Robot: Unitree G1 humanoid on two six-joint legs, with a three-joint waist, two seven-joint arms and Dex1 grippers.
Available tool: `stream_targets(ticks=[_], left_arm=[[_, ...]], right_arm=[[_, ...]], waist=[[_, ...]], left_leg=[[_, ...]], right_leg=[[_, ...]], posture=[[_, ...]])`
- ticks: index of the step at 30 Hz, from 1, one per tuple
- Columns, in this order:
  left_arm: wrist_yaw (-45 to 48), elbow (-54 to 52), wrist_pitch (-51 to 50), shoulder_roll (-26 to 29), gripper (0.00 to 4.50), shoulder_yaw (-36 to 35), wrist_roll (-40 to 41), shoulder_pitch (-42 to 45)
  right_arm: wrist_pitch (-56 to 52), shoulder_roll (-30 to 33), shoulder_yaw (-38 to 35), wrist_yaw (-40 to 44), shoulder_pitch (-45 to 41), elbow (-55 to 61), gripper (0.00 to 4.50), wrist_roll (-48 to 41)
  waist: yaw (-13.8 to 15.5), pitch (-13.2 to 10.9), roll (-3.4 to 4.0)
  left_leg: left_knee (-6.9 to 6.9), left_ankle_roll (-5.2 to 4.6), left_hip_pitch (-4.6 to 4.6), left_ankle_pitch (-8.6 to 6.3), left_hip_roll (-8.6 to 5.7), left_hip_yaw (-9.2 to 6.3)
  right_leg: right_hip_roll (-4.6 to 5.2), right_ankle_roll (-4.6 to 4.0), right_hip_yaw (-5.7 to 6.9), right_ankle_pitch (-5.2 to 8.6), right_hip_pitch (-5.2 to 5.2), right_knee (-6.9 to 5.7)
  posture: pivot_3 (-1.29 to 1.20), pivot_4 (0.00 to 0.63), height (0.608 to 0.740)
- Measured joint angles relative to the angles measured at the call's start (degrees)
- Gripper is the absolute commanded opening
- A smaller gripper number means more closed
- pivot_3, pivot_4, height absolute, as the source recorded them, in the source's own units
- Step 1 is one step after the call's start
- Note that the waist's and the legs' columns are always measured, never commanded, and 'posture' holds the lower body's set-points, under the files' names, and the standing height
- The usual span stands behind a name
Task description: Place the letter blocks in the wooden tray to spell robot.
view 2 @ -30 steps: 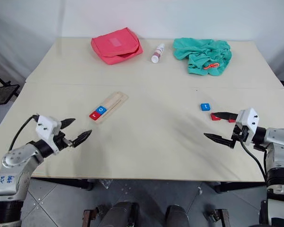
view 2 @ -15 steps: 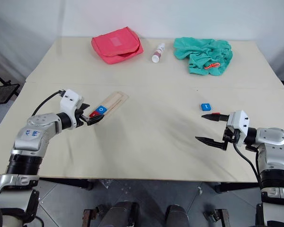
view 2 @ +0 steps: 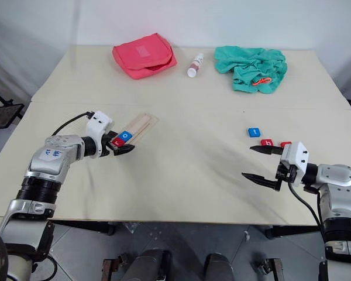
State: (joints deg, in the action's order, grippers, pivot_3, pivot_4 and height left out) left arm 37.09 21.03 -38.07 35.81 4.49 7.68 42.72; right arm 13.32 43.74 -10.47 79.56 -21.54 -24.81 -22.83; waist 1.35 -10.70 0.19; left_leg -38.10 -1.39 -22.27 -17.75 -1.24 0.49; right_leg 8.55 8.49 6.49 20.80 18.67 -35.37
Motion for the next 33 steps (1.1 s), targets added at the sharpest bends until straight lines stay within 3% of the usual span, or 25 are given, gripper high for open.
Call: stream_targets(ticks=[2, 7, 12, 22, 27, 33], left_arm=[[0.0, 0.3, -0.6, -0.1, 4.50, 0.2, -0.3, 0.5], [-0.2, 1.4, -2.0, -0.5, 3.41, 0.5, -0.8, 1.7], [0.3, 2.3, -0.1, -0.7, 3.41, 0.6, -1.5, 1.9], [12.9, 2.0, 24.7, -0.9, 3.41, 4.3, -3.4, -1.3], [17.5, 1.9, 26.0, -2.2, 3.41, 8.0, -4.7, 0.3], [21.1, -1.9, 24.6, -6.3, 3.41, 12.7, -6.2, 1.8]], right_arm=[[0.0, 0.0, 0.0, -0.3, 0.0, 0.0, 4.47, 0.0], [0.0, 0.0, 0.0, -0.6, 0.0, 0.0, 4.50, 0.0], [0.0, 0.0, 0.0, -0.9, -0.3, -0.1, 4.50, 0.0], [0.0, 0.0, 0.0, -0.9, -0.8, -0.4, 4.50, 0.1], [0.0, 0.7, -0.2, -1.0, -0.5, -0.4, 4.50, 0.1], [-1.0, 1.3, -2.4, -1.8, 5.5, 2.8, 4.50, -0.5]], waist=[[0.0, 0.0, 0.00], [0.0, 0.0, 0.00], [0.0, 0.0, 0.02], [0.0, 0.0, -0.01], [0.0, 0.0, -0.02], [0.2, 0.0, -0.04]], left_leg=[[-0.01, 0.00, 0.00, 0.00, 0.00, 0.00], [-0.05, 0.00, 0.05, 0.00, 0.00, 0.00], [-0.08, 0.01, 0.09, 0.01, 0.02, 0.03], [-0.07, 0.01, -0.05, 0.00, -0.01, -0.01], [-0.06, 0.00, -0.05, 0.00, -0.01, 0.03], [-0.08, -0.01, -0.13, 0.00, -0.06, 0.02]], right_leg=[[0.00, 0.00, -0.01, 0.00, 0.00, -0.02], [0.00, 0.00, -0.03, 0.00, -0.02, -0.10], [0.00, 0.00, -0.07, 0.00, -0.02, -0.15], [0.01, 0.00, 0.01, 0.00, 0.04, -0.08], [0.01, 0.00, 0.02, 0.00, 0.04, -0.08], [0.03, 0.00, 0.09, 0.00, 0.03, -0.08]], posture=[[0.00, 0.150, 0.740], [0.00, 0.150, 0.740], [0.00, 0.150, 0.740], [0.00, 0.150, 0.740], [0.00, 0.150, 0.740], [0.00, 0.150, 0.740]])
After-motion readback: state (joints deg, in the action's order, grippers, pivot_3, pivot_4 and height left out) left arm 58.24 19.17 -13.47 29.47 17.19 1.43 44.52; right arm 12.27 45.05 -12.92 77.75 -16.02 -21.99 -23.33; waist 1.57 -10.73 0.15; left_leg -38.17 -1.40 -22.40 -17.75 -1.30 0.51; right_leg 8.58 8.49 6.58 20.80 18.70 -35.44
